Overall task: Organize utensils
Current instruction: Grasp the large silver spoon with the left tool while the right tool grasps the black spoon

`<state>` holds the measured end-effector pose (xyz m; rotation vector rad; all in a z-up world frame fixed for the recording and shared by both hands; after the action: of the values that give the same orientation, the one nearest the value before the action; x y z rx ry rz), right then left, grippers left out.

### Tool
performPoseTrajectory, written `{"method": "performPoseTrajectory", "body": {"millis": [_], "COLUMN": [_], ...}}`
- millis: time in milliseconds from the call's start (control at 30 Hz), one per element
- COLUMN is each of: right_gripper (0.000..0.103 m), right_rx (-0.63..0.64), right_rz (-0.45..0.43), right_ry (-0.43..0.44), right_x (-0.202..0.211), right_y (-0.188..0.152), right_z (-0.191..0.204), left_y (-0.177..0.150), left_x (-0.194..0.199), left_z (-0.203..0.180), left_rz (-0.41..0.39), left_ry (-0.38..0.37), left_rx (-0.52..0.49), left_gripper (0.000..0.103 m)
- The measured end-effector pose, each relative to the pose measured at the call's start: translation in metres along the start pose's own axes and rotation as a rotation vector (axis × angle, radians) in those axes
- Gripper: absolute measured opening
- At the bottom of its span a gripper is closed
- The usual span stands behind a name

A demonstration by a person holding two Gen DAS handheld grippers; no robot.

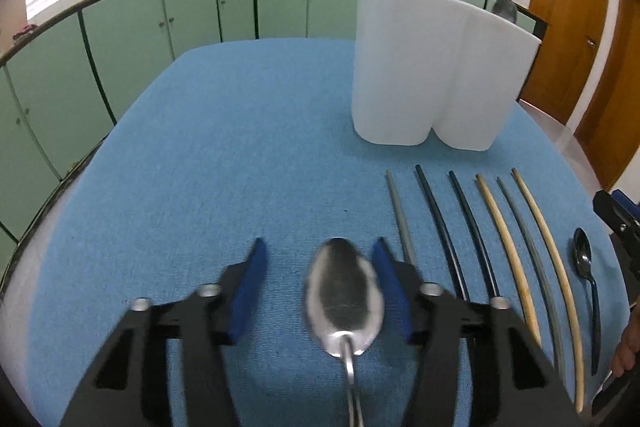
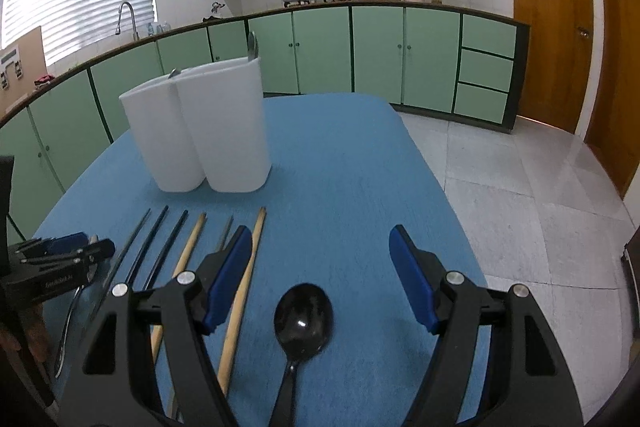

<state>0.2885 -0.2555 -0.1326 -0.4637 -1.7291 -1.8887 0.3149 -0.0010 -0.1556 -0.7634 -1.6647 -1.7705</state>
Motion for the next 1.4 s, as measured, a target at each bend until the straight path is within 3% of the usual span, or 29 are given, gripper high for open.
{"method": "performPoseTrajectory", "body": {"millis": [33,300,933,1000,1133,1400], "right_gripper": [0.069,0.068,0.043,0.034,0.034,0.034], "right_rx": [0.001,0.024,0.017,0.026,0.019,0.049], "right_rz": [0.006,0.082,0.201,0.204,0.176,-0.011], "right_ry": [0.002,-0.018,-0.034,-0.027,0.003,0.049], "right_x": [0.000,-0.008,-0.023,-0.023,-0.017,0.026], "right_y": [-0.002,-0.022,-0.033,-0.033,-0.029,0.009], "right_z": [0.000,0.003,0.001,0.002,0.005,0.012], "left_y": [-0.001,-0.005,0.001,0.001,0.001,0.012], "left_x": [0.001,0.017,0.029,0.031,0.034,0.056], "left_z": [-0.002,-0.002,0.005,0.004,0.002,0.007], "left_rz": [-0.002,-0.021,-0.075,-0.079,-0.090,-0.166], "left_ry": [-0.005,-0.042,-0.032,-0.034,-0.036,-0.053], "left_rx": [-0.008,0.023,0.009,0.006,0.002,0.021], "left_gripper": [0.034,0.033,0.033,0.033,0.033,0.033]}}
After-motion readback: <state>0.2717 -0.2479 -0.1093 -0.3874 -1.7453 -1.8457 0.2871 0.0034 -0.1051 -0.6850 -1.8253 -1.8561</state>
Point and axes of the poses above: each gripper's, at about its wrist camera, not at the fingertips, and x roughly against the way its jaws point, z to its left, y to its top, the point moved 10 cm from there along -x, roughly the way its jaws point, and after that the axes turned 7 degrees about y, right-handed, at the moved point
